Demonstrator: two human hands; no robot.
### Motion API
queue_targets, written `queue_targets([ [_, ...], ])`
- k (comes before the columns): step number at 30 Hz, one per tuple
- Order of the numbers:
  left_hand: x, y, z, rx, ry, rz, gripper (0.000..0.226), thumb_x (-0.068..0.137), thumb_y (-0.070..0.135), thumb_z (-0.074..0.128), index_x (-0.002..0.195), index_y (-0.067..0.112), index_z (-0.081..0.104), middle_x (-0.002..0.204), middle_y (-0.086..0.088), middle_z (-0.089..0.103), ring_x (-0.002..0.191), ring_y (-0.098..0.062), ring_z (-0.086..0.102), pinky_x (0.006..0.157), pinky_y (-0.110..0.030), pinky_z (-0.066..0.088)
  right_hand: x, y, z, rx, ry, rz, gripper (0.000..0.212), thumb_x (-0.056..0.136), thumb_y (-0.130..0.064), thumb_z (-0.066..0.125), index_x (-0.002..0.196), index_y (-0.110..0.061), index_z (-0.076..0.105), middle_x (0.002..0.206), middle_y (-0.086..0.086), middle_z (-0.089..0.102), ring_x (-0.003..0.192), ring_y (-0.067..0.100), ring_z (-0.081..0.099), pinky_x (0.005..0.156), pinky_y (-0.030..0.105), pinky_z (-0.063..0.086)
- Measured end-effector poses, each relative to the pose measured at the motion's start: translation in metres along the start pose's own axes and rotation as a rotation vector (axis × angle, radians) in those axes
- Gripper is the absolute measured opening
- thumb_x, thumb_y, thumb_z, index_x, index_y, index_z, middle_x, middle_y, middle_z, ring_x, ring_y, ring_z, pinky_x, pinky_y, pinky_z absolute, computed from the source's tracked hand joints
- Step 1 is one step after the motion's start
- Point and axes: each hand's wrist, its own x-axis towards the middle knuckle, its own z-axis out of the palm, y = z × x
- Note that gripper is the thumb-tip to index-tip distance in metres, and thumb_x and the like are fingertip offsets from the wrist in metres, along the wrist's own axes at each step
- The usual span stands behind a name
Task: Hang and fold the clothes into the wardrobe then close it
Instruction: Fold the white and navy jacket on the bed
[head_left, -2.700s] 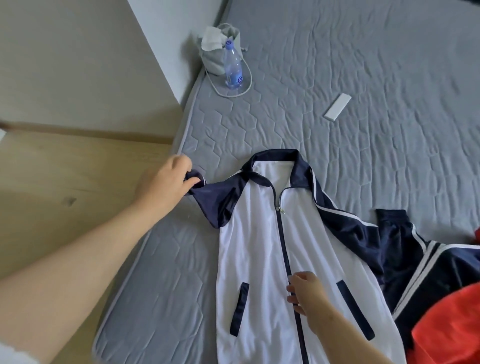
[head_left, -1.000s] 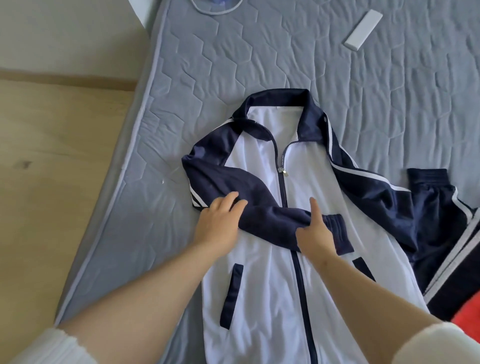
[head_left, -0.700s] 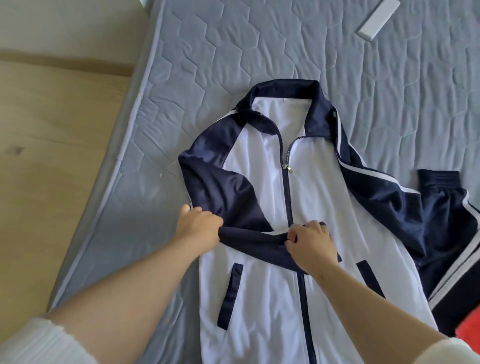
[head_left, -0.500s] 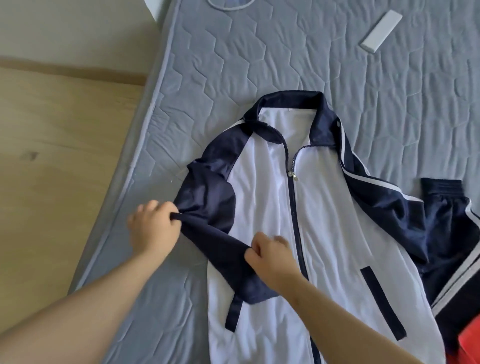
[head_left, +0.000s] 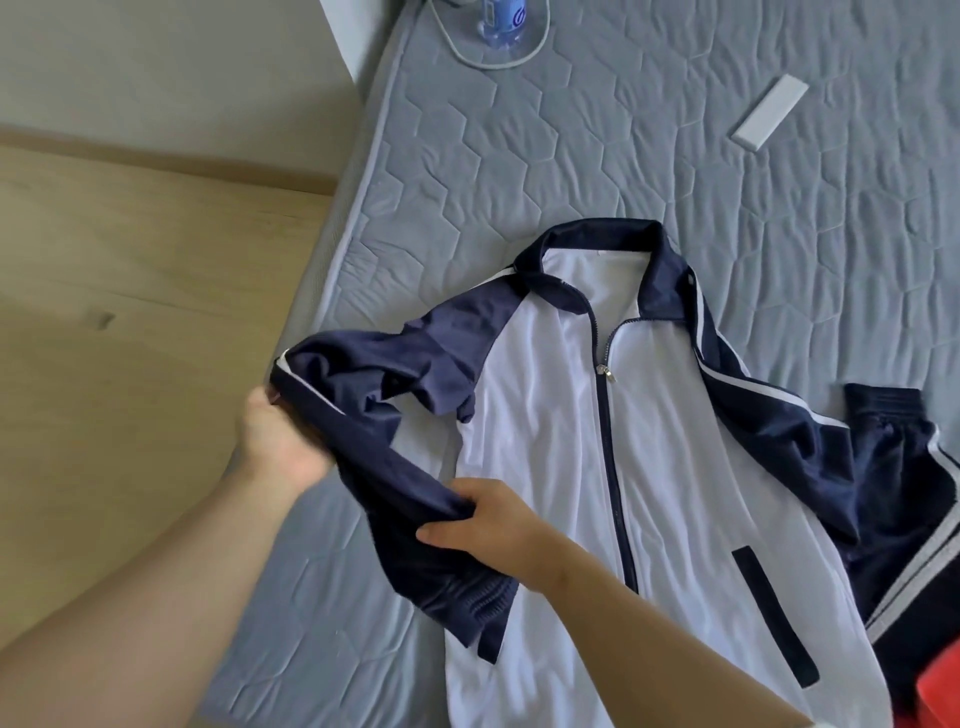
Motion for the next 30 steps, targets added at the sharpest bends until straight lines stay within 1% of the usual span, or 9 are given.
queue_targets([
  [3, 0.018, 0.013, 0.011, 0.142, 0.270, 0.013, 0.019, 0.086, 0.023, 0.045, 0.076, 0.016, 0.060, 0.078, -0.003, 0.069, 0.066, -0.017, 0.067, 0.061, -0.021, 0.053, -0.011, 0.005, -0.008, 0.057, 0.072, 0.084, 0.013, 0.078, -0.010, 0.070, 0.083, -0.008, 0.059, 0.074, 0.004, 0.053, 0.070, 0.014, 0.053, 0.068, 0.026, 0.045],
  [7, 0.027, 0.013, 0.033, 1.434, 0.450, 0.385, 0.027, 0.074, -0.008, 0.054, 0.079, 0.019, 0.052, 0.086, -0.001, 0.055, 0.073, -0.025, 0.050, 0.059, -0.029, 0.038, -0.032, 0.012, -0.030, 0.161, 0.183, 0.155, 0.023, 0.077, -0.020, 0.074, 0.072, -0.014, 0.052, 0.059, -0.005, 0.053, 0.053, 0.006, 0.053, 0.051, 0.014, 0.042],
  [10, 0.022, 0.002, 0.065, 1.795, 0.234, 0.804, 0.034, 0.066, -0.014, 0.042, 0.067, 0.019, 0.049, 0.080, 0.001, 0.042, 0.064, -0.026, 0.038, 0.052, -0.029, 0.025, -0.044, 0.012, -0.042, 0.305, 0.223, 0.130, 0.024, 0.082, -0.034, 0.068, 0.078, -0.012, 0.061, 0.067, -0.001, 0.059, 0.060, 0.010, 0.057, 0.056, 0.018, 0.046],
  [14, 0.023, -0.015, 0.116, 1.637, -0.022, 0.571, 0.029, 0.077, -0.002, 0.049, 0.071, 0.025, 0.057, 0.085, 0.003, 0.057, 0.076, -0.019, 0.048, 0.056, -0.027, 0.034, -0.059, 0.011, -0.060, 0.489, 0.323, 0.101, 0.029, 0.086, -0.032, 0.063, 0.067, -0.011, 0.061, 0.069, 0.007, 0.059, 0.062, 0.018, 0.058, 0.057, 0.023, 0.049],
  [17, 0.014, -0.036, 0.140, 1.234, -0.352, 0.257, 0.032, 0.087, 0.012, 0.056, 0.112, 0.032, 0.055, 0.115, 0.006, 0.052, 0.110, -0.007, 0.047, 0.088, -0.023, 0.038, -0.075, 0.021, -0.085, 0.628, 0.595, 0.123, 0.027, 0.087, -0.028, 0.061, 0.063, -0.017, 0.066, 0.070, 0.006, 0.067, 0.066, 0.019, 0.064, 0.058, 0.027, 0.051],
  [19, 0.010, -0.062, 0.143, 1.270, -0.426, 0.177, 0.045, 0.091, 0.012, 0.053, 0.132, 0.026, 0.045, 0.128, 0.005, 0.044, 0.122, -0.008, 0.037, 0.101, -0.026, 0.032, -0.083, 0.038, -0.107, 0.540, 0.854, 0.218, 0.014, 0.088, -0.026, 0.058, 0.090, -0.017, 0.068, 0.085, 0.005, 0.068, 0.081, 0.023, 0.063, 0.070, 0.031, 0.052],
  [23, 0.002, -0.118, 0.127, 1.401, -0.323, 0.137, 0.039, 0.089, 0.006, 0.050, 0.127, 0.015, 0.053, 0.132, -0.008, 0.052, 0.119, -0.023, 0.049, 0.094, -0.030, 0.041, -0.101, 0.083, -0.140, 0.011, 1.008, 0.720, 0.056, 0.089, -0.026, 0.046, 0.142, -0.023, 0.028, 0.140, 0.011, 0.041, 0.123, 0.036, 0.042, 0.103, 0.049, 0.036],
  [27, -0.008, -0.159, 0.106, 1.465, -0.221, -0.086, 0.030, 0.089, 0.012, 0.048, 0.116, 0.020, 0.056, 0.115, -0.005, 0.059, 0.100, -0.024, 0.056, 0.074, -0.023, 0.040, -0.098, 0.110, -0.143, 0.192, 0.982, 0.671, 0.008, 0.085, -0.021, 0.048, 0.091, -0.019, 0.043, 0.102, 0.010, 0.045, 0.083, 0.030, 0.047, 0.078, 0.040, 0.038],
  [30, -0.012, -0.177, 0.103, 1.284, -0.057, -0.303, 0.014, 0.091, 0.016, 0.045, 0.102, 0.020, 0.052, 0.096, -0.005, 0.053, 0.084, -0.021, 0.054, 0.072, -0.028, 0.043, -0.091, 0.130, -0.143, 0.448, 1.063, 0.683, 0.021, 0.084, -0.019, 0.056, 0.091, -0.015, 0.037, 0.094, 0.008, 0.039, 0.081, 0.025, 0.040, 0.078, 0.039, 0.037],
])
